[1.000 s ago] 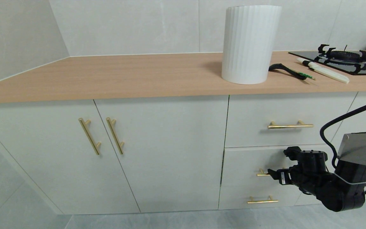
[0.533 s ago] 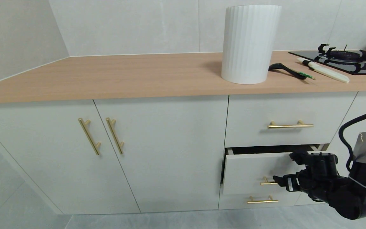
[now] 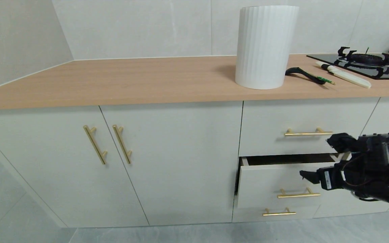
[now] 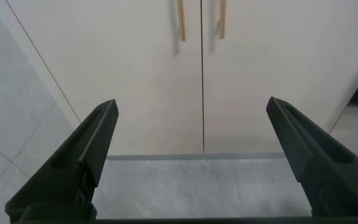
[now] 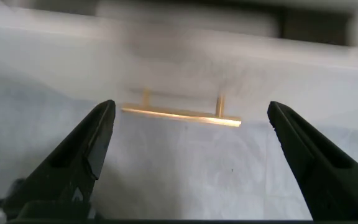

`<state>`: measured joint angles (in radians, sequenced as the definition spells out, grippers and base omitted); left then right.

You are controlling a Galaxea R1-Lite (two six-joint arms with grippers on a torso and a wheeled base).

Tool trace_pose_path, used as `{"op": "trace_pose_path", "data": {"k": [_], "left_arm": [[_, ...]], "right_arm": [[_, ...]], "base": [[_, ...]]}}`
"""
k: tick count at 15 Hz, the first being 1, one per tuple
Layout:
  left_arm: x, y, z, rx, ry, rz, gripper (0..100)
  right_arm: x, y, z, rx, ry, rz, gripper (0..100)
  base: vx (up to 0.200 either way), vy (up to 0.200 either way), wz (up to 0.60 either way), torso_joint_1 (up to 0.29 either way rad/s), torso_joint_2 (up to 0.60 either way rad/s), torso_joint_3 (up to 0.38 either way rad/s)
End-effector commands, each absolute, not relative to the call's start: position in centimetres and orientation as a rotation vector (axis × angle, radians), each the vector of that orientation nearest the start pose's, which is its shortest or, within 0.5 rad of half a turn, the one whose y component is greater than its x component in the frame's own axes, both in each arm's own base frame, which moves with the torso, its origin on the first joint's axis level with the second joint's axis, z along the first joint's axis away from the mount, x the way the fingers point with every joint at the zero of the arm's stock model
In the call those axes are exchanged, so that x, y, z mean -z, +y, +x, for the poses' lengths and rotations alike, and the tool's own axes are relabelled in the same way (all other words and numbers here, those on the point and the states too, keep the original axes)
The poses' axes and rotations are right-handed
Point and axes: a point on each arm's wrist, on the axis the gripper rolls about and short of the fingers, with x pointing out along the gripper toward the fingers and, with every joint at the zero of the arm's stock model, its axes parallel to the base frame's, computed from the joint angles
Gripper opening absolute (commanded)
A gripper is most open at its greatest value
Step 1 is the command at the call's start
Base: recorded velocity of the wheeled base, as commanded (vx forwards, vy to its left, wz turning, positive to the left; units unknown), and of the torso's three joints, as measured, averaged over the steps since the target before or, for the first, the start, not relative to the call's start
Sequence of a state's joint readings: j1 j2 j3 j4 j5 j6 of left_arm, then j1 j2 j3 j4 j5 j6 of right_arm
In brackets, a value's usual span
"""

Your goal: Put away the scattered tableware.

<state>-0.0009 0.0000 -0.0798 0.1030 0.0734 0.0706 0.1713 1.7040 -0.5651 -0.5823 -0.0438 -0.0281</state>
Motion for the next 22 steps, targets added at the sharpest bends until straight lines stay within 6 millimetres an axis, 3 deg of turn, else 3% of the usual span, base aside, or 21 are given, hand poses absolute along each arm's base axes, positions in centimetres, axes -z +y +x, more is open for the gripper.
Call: {"op": "trace_pose_path", "data": {"k": [1, 2, 7, 16, 22], "left_arm": [[-8.7, 0.2, -2.9, -0.073, 0.027, 0.071, 100], [-8.7, 0.2, -2.9, -0.073, 0.027, 0.071, 100], [-8.7, 0.2, -2.9, -0.073, 0.026, 0.071, 100], [-8.7, 0.2, -2.9, -0.073, 0.027, 0.071, 100], [-8.7, 0.2, -2.9, -0.073, 0.027, 0.071, 100]], "right_arm": [[-16.4, 4.8, 27.1, -0.142, 0.435, -0.076, 100], [-16.0, 5.0, 28.6, -0.139, 0.451, -0.077, 100], [-12.1, 5.6, 31.9, -0.13, 0.521, -0.086, 100], [-7.6, 6.1, 35.4, -0.074, 0.505, -0.094, 100], [-7.1, 6.1, 35.5, -0.061, 0.524, -0.101, 100]], "base": [[0.0, 0.0, 0.0, 0.0, 0.0, 0.0], [0.0, 0.0, 0.0, 0.0, 0.0, 0.0], [0.0, 0.0, 0.0, 0.0, 0.0, 0.0], [0.0, 0.0, 0.0, 0.0, 0.0, 0.0], [0.0, 0.0, 0.0, 0.0, 0.0, 0.0]]}}
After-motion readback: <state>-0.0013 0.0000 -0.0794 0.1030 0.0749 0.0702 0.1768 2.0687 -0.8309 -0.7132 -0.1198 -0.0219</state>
